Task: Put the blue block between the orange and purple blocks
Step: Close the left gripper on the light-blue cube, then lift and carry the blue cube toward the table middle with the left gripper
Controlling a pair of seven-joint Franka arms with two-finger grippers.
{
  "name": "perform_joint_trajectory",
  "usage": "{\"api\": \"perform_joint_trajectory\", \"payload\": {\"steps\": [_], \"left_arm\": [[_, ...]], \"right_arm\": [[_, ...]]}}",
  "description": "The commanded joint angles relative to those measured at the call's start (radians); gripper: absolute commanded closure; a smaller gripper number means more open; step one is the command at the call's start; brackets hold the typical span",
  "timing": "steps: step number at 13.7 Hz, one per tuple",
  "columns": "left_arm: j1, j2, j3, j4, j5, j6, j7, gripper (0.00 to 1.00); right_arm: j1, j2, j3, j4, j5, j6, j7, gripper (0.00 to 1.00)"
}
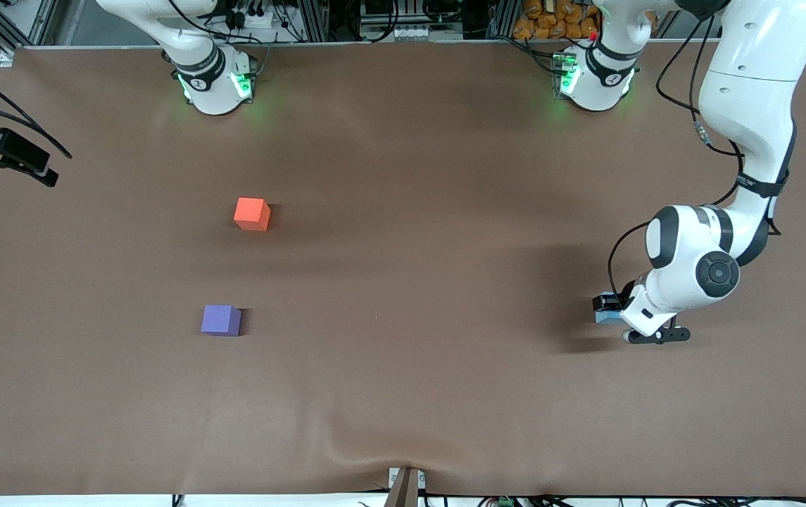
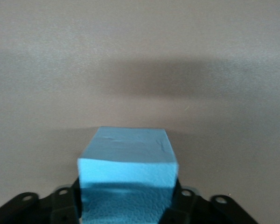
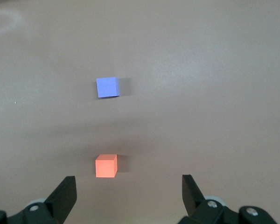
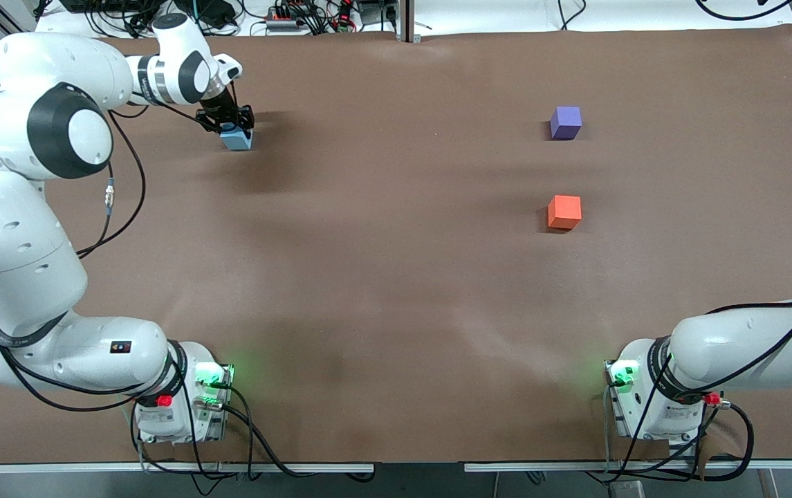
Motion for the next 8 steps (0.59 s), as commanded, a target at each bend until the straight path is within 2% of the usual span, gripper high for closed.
{"api": "perform_joint_trajectory", "payload": {"steps": [1,4,8], "left_arm": [[-0.045,0.001,0.001,0.015,-0.016,-0.002,-0.013,1.00],[-0.084,-0.006,-0.001,0.016,-0.018,-0.006,-0.051,1.00],[-0.153,-0.009,-0.062,0.043,-0.018,-0.009,-0.105,1.00]], "right_arm": [[-0.023,-0.003,0.011,0.006,0.022,-0.010,-0.014,0.00],[-0.023,-0.001,0.011,0.006,0.022,-0.010,-0.014,0.00],[-0.026,-0.001,0.011,0.006,0.022,-0.010,-0.014,0.00]]}}
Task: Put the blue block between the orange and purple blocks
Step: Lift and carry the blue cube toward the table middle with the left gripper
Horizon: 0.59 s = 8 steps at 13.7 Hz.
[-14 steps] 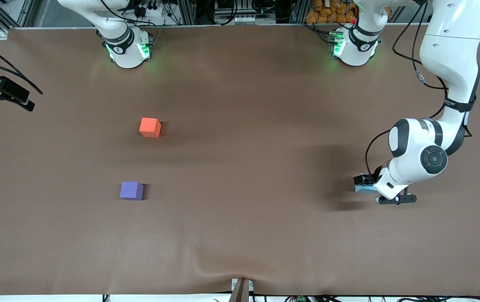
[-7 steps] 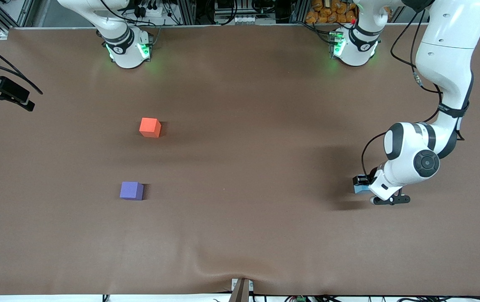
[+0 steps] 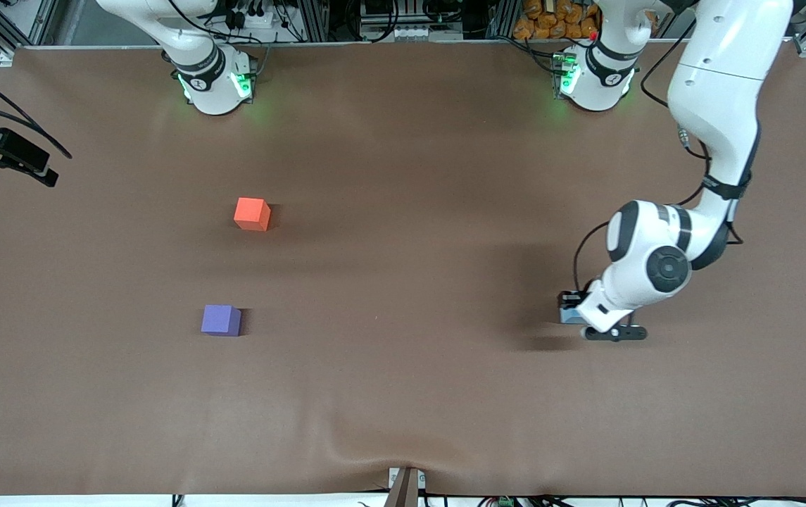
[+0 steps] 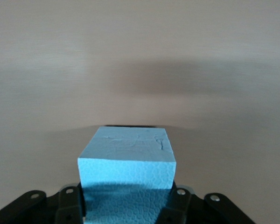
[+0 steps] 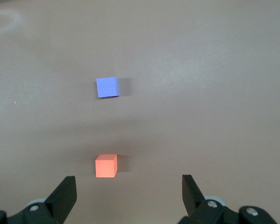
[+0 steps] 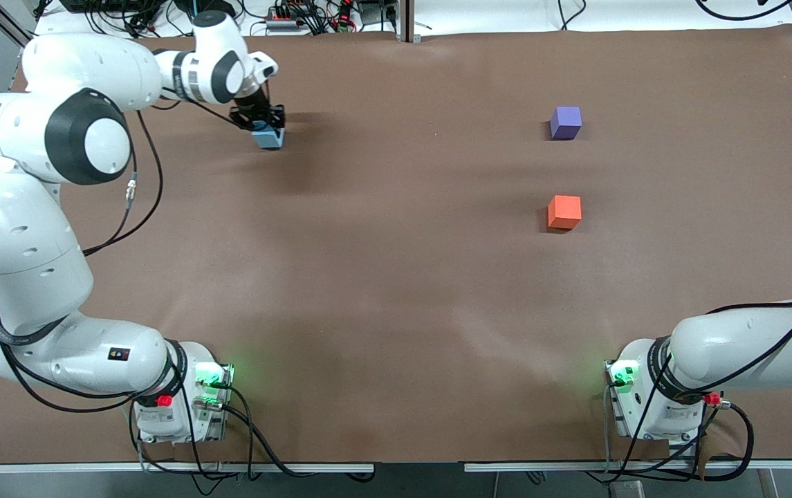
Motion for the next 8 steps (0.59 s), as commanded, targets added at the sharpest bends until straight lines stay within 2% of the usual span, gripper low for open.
{"api": "perform_joint_trajectory", "payload": {"steps": [1,4,8], "left_arm": [[-0.054,-0.009,-0.039,0.036,-0.018,-0.011,-0.047,1.00],[-0.148,0.000,-0.069,0.107,-0.019,-0.027,-0.175,1.00],[-0.312,0.061,-0.069,0.280,-0.019,-0.118,-0.402,1.00]], "right_arm": [[-0.028,-0.001,0.012,0.006,0.022,-0.009,-0.014,0.00],[-0.029,-0.001,0.012,0.006,0.022,-0.008,-0.014,0.00],[-0.028,0.000,0.012,0.006,0.022,-0.008,-0.014,0.00]]}}
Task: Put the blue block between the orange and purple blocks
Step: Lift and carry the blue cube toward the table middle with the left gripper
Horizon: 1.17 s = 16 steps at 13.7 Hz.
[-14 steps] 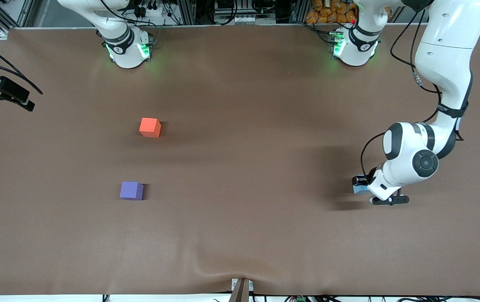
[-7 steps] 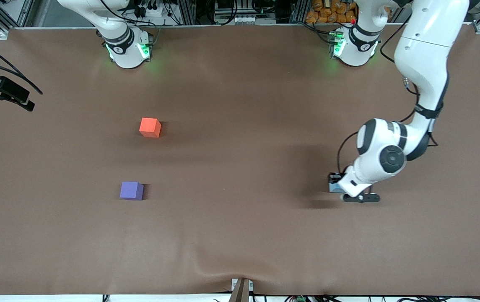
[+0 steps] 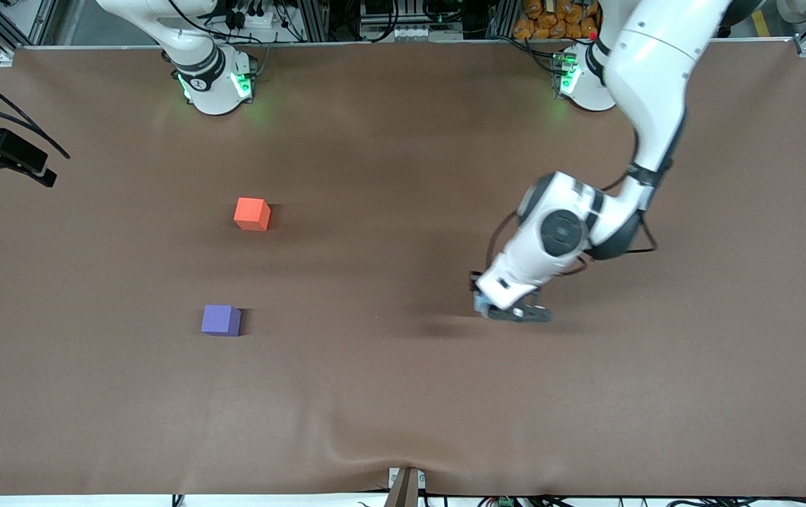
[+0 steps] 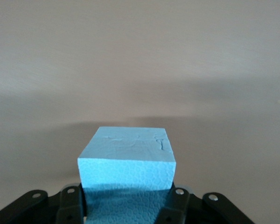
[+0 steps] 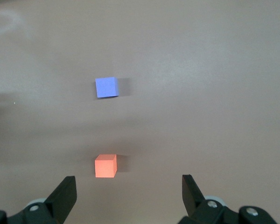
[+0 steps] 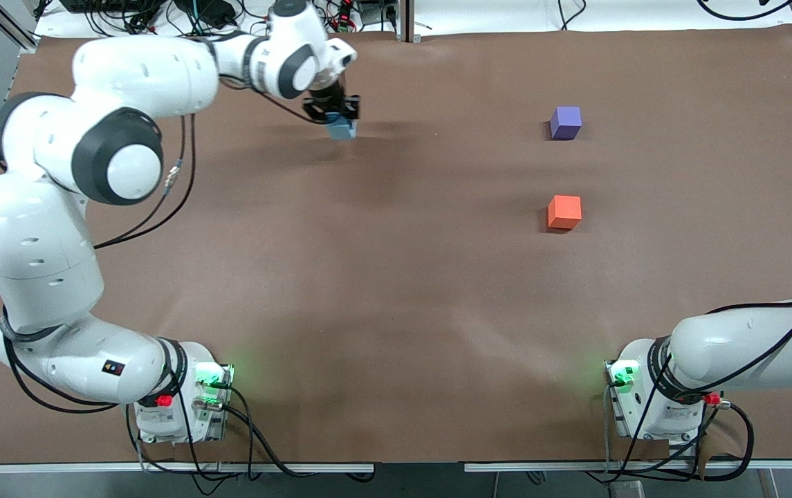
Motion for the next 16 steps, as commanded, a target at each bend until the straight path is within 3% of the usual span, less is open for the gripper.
{"api": "perform_joint_trajectory", "payload": {"steps": [1,4,7,13,14,15,16], "left_arm": [[-0.110,0.071,0.012,0.149,-0.021,-0.071,-0.190,1.00],[-0.202,0.127,0.013,0.235,-0.044,-0.077,-0.352,1.00],[-0.307,0.245,0.029,0.374,-0.052,-0.067,-0.412,1.00],[-0.373,0.339,0.038,0.402,-0.052,0.120,-0.404,1.00],[-0.374,0.345,0.039,0.402,-0.052,0.122,-0.404,0.92],[-0.376,0.347,0.044,0.399,-0.050,0.122,-0.400,0.31],[-0.379,0.351,0.055,0.398,-0.047,0.128,-0.394,0.00]], "right_arm": [[-0.026,0.001,0.014,0.006,0.022,-0.006,-0.014,0.00],[-0.034,0.003,0.014,0.008,0.022,-0.003,-0.016,0.00],[-0.038,0.003,0.014,0.008,0.022,-0.002,-0.016,0.00],[-0.023,0.046,0.019,0.009,0.031,-0.002,-0.017,0.00],[-0.018,0.069,0.020,0.012,0.028,0.003,-0.017,0.00],[-0.021,0.096,0.020,0.017,0.027,0.005,-0.017,0.00],[-0.027,0.110,0.020,0.017,0.030,0.012,-0.019,0.00]]}}
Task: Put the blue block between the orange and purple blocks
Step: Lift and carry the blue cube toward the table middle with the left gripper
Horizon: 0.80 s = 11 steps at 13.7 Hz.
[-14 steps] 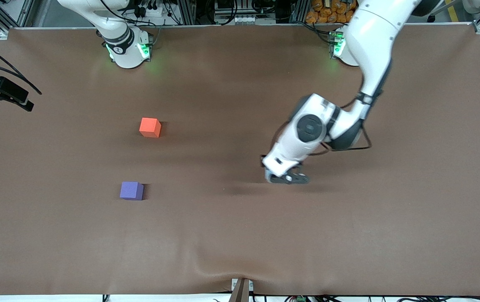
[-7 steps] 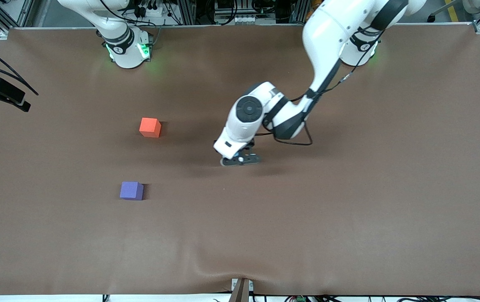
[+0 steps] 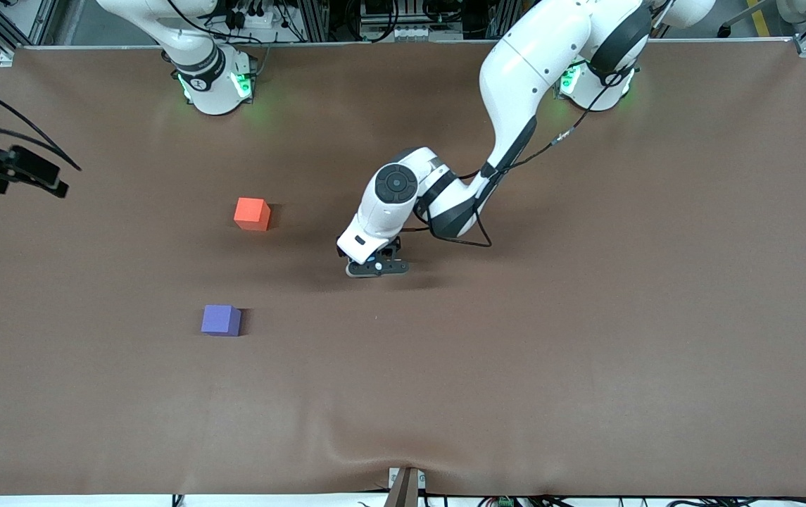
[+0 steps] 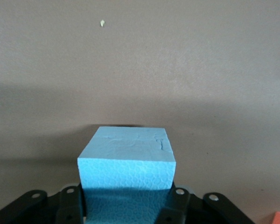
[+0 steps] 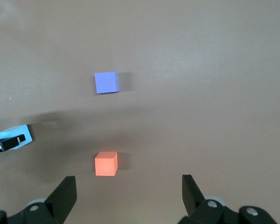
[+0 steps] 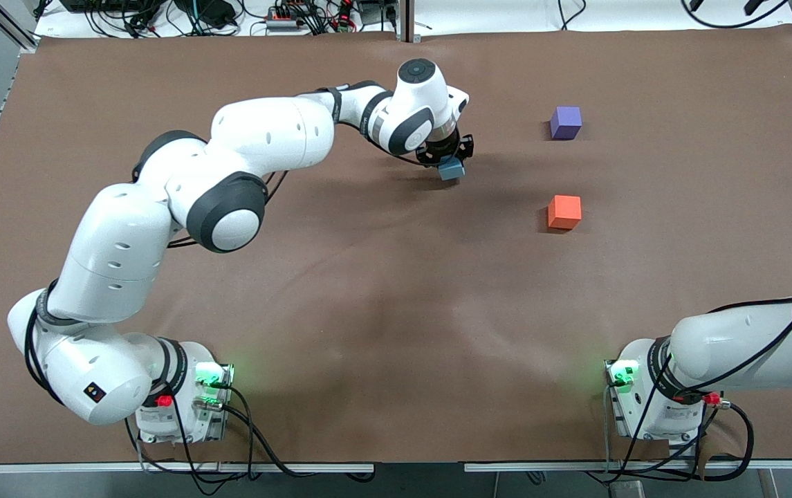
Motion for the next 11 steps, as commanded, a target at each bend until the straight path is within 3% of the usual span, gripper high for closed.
{"api": "perform_joint_trajectory", "payload": {"steps": [1,3,6,11], "left_arm": [[-0.017,0.027,0.033,0.037,-0.016,0.032,0.007,0.00],[-0.017,0.013,0.033,0.039,-0.016,0.062,-0.002,0.00],[0.020,-0.114,0.033,0.031,-0.018,0.014,-0.005,0.00],[0.221,-0.416,0.022,0.000,-0.019,-0.449,0.029,0.00]], "right_arm": [[-0.014,0.050,0.005,0.019,0.021,0.021,-0.016,0.00],[0.001,0.059,0.005,0.018,0.021,0.015,-0.012,0.00],[0.090,0.096,0.007,0.016,0.027,0.021,0.004,0.00],[0.216,0.241,0.005,0.000,0.142,0.110,0.008,0.00]]}}
